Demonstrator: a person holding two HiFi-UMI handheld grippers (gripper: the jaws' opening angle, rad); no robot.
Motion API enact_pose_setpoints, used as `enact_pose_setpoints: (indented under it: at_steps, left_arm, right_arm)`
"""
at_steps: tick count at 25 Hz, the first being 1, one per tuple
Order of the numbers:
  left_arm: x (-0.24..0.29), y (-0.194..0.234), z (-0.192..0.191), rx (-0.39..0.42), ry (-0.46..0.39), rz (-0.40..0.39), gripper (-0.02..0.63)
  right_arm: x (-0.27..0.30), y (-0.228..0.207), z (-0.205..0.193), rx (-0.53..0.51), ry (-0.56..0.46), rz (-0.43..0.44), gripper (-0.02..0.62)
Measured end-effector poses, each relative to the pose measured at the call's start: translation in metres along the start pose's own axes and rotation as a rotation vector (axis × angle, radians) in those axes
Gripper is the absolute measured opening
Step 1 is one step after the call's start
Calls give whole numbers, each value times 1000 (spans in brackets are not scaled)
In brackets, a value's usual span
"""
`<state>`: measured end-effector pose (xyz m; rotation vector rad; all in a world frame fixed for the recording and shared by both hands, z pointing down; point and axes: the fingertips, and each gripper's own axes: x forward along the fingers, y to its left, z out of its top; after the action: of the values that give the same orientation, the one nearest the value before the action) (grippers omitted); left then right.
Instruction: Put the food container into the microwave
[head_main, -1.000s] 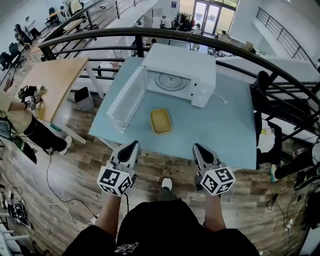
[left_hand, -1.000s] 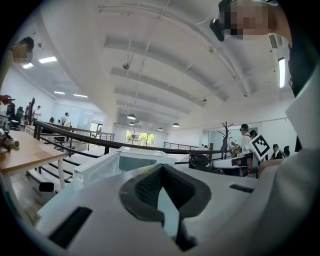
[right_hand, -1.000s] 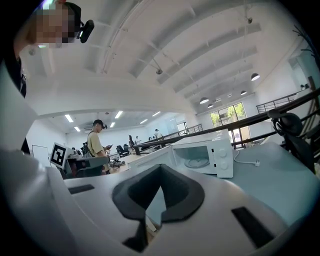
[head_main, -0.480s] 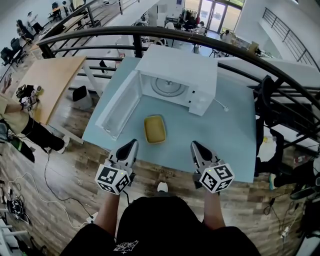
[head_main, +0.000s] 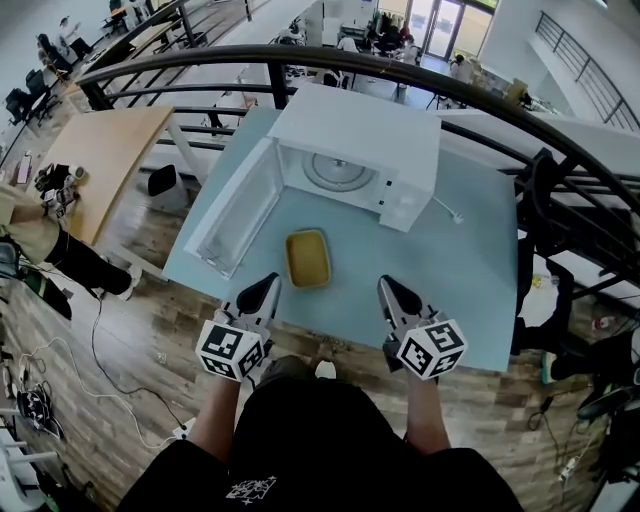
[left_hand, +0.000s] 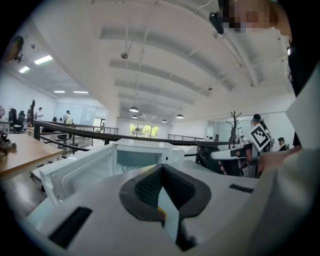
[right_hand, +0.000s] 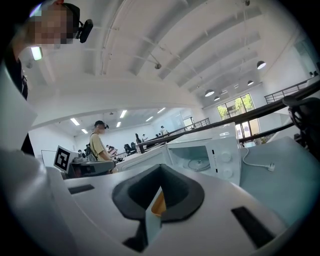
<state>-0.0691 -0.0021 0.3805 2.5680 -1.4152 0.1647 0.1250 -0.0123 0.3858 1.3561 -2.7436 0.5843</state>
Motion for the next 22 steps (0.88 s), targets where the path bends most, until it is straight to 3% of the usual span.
enact_pose_setpoints:
  at_steps: [4, 8, 13, 22]
  left_arm:
    - [5, 6, -24, -29, 67, 4, 6]
    - [17, 16, -52, -111, 131, 3, 6]
    - [29, 29, -87, -125, 215, 14, 6]
    - [55, 46, -121, -179, 261, -15, 6]
  right_arm:
    - [8, 4, -8, 6, 21, 12, 6]
    - [20, 3, -22, 7, 54, 4, 6]
    - [34, -1, -43, 44, 93, -5, 6]
    - [81, -14, -92, 170, 216, 27, 6]
